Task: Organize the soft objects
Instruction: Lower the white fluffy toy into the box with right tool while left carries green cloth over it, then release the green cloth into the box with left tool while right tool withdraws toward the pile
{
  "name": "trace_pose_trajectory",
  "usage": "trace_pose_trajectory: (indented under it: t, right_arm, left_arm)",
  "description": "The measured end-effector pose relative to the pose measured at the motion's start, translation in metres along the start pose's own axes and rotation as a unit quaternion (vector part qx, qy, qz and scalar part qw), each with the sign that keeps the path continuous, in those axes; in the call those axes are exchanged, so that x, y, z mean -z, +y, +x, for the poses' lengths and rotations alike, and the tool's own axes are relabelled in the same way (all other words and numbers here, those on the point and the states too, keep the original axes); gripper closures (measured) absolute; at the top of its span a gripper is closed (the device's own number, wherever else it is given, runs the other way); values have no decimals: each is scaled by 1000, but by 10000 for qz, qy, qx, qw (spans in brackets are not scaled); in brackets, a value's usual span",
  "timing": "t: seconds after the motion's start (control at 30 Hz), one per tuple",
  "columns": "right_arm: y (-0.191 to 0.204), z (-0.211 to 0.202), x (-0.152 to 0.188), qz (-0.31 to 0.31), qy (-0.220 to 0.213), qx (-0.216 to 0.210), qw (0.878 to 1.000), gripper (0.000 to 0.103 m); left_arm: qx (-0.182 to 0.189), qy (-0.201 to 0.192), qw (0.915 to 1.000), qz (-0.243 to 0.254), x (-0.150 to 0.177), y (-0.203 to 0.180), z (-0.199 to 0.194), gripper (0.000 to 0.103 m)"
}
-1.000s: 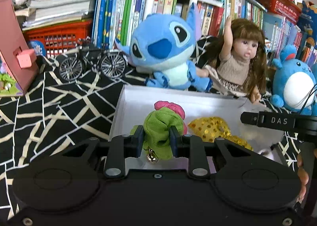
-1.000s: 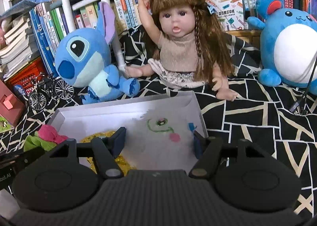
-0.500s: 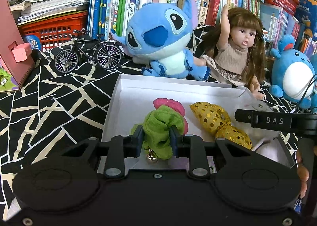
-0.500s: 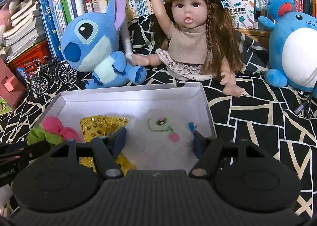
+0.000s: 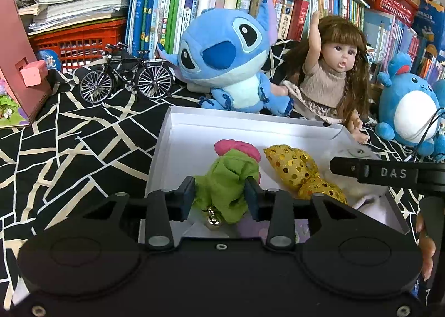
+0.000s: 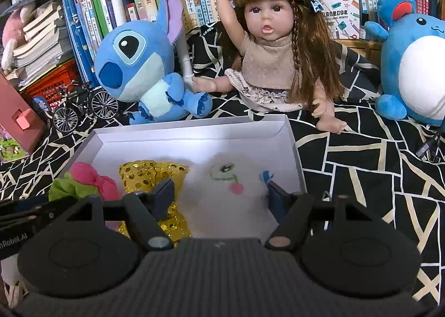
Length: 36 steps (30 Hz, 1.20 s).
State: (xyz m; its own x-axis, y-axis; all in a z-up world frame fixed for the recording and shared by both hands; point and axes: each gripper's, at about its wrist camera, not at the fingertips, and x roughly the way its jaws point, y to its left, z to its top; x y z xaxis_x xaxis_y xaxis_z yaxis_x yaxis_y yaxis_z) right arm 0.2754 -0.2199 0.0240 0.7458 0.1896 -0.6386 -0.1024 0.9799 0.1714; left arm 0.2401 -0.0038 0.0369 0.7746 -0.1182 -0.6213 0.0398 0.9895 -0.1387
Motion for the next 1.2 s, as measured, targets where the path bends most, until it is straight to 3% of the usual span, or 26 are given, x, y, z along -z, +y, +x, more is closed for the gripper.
trace_pose_trajectory:
  t: [0.17, 0.37, 0.8, 1.2]
  right_arm:
    - [-6, -13, 4, -11, -19, -139, 9999, 17]
    - [-10, -30, 6, 61, -148, -374, 9992, 14]
    - [-1, -77, 23, -219, -633, -700, 9953, 2]
    - [0, -107, 52, -356, -926, -698, 9926, 0]
  left_arm:
    - [0, -145, 9999, 56, -1, 0, -14, 38]
    - [23, -286, 9995, 111, 0, -3, -30, 27]
    - [263, -599, 9975, 281, 14, -8, -71, 19]
    - [352, -750, 9958, 383, 39, -4, -103, 17]
